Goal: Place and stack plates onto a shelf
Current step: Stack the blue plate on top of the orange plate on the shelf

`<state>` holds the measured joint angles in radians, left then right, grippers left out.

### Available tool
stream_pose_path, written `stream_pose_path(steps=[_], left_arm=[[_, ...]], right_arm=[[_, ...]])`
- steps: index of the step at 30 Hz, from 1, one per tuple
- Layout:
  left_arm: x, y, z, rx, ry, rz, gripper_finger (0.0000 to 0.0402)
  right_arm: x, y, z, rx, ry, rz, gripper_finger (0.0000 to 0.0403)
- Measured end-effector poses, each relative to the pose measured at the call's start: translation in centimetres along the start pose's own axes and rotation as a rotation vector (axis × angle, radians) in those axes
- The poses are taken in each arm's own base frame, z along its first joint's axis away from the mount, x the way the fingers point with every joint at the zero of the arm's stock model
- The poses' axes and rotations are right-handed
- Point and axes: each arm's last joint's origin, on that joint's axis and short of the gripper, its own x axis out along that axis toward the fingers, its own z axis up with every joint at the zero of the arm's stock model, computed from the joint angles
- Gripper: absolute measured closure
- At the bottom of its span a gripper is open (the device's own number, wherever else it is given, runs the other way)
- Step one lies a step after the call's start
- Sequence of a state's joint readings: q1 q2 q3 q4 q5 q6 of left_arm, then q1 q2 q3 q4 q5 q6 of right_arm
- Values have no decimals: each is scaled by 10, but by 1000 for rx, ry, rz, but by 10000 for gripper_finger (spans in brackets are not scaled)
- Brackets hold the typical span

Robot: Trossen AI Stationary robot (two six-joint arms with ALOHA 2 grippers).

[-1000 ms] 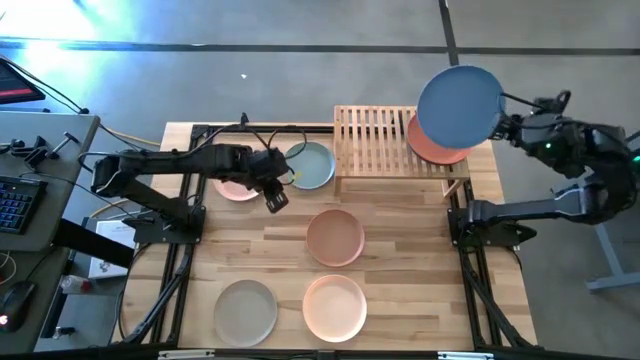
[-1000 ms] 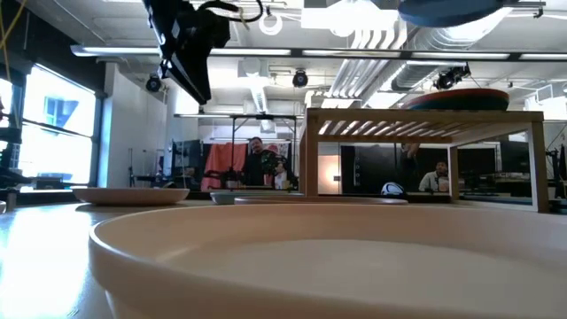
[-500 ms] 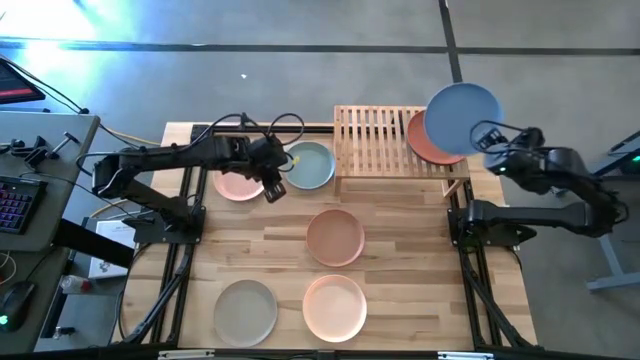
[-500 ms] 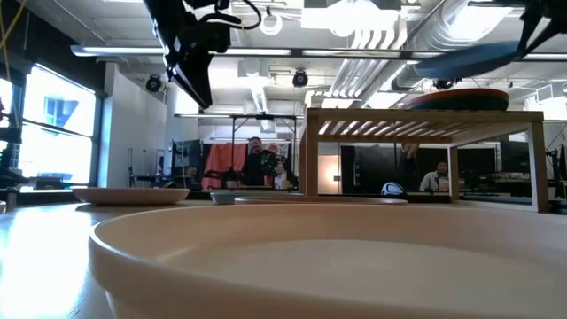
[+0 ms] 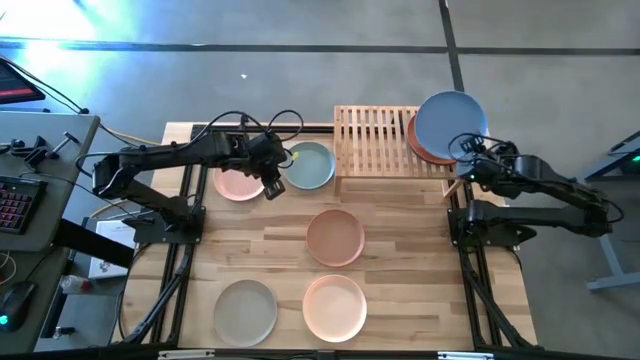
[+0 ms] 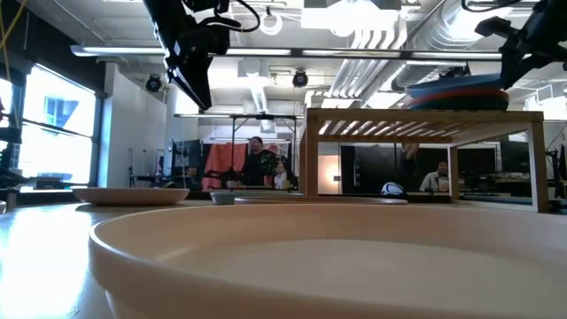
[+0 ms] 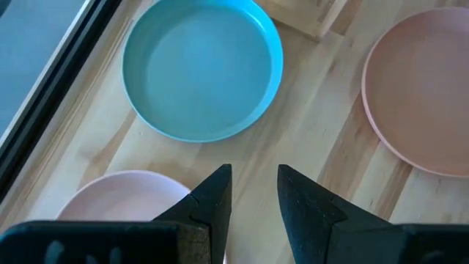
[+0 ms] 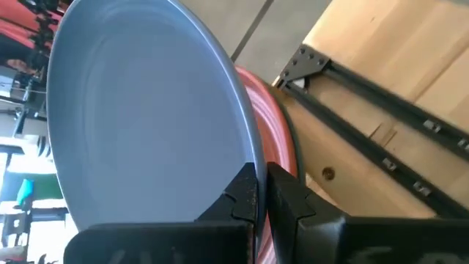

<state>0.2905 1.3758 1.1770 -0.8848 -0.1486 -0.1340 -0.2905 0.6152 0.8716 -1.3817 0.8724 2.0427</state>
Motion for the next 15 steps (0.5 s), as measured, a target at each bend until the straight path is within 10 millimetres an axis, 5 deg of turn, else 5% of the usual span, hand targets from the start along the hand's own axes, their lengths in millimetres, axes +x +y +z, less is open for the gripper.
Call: stream_pose_path(steps=[15], left_arm=[[0, 0, 0, -2, 1, 0, 303]], right_arm=[[8, 10, -10, -85, 3, -91, 403]])
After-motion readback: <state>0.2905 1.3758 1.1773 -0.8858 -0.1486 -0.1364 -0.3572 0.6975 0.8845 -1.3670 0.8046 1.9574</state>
